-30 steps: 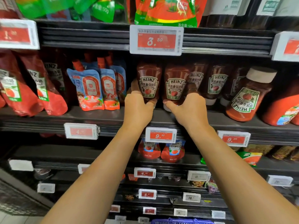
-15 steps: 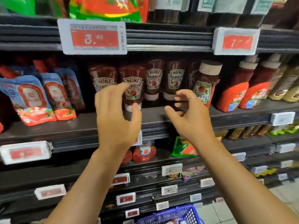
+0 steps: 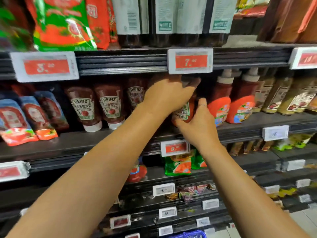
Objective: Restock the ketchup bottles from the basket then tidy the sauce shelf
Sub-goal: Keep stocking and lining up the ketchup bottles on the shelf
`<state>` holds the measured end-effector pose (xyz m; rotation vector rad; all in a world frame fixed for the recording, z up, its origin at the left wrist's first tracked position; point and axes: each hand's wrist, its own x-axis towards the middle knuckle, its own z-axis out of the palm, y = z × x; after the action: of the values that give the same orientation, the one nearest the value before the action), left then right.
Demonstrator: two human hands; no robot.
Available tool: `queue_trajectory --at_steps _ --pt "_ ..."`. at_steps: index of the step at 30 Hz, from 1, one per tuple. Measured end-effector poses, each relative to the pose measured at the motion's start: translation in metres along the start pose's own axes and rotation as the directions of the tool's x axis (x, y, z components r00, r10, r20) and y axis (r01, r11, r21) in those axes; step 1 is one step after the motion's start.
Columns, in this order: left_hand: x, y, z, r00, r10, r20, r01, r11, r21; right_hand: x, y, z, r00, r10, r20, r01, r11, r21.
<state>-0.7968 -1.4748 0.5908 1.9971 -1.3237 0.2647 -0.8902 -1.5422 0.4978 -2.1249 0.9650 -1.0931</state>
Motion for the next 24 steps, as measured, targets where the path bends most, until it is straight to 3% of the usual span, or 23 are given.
queue_trajectory --at_steps 5,9,11,13,18,19,22,24 --pt "-0.003 -0.007 -0.001 0.986 -0.098 0.137 0.083 0.990 0.113 0.006 0.002 0.004 0.999 -0.009 0.051 0.011 1.000 -0.029" --pt "-0.023 -0.030 -0.008 0.972 -0.136 0.190 0.163 0.977 -0.135 0.006 0.002 0.000 0.993 -0.045 0.111 0.042 0.999 0.025" --pt "-0.035 -0.035 -0.012 0.958 -0.185 0.219 0.271 0.837 -0.475 0.007 0.000 0.000 0.987 -0.056 0.151 0.045 0.996 0.076" --pt "-0.047 -0.042 -0.018 0.925 -0.276 0.261 0.374 0.539 -0.755 0.005 -0.003 0.003 0.979 -0.126 0.161 0.105 0.986 0.133" --pt "-0.071 -0.075 -0.032 0.819 -0.342 0.461 0.534 0.156 -0.831 -0.002 -0.011 0.016 0.894 -0.430 0.128 0.428 0.903 0.047" --pt "-0.073 -0.081 -0.033 0.801 -0.331 0.498 0.560 0.122 -0.819 -0.002 -0.013 0.019 0.868 -0.481 0.124 0.482 0.876 0.020" --pt "-0.079 -0.089 -0.041 0.794 -0.267 0.546 0.599 0.187 -0.779 -0.002 -0.025 0.027 0.813 -0.570 0.118 0.576 0.817 -0.024" --pt "-0.082 -0.090 -0.047 0.802 -0.300 0.516 0.583 0.207 -0.786 -0.001 -0.036 0.031 0.858 -0.499 0.120 0.500 0.866 0.018"
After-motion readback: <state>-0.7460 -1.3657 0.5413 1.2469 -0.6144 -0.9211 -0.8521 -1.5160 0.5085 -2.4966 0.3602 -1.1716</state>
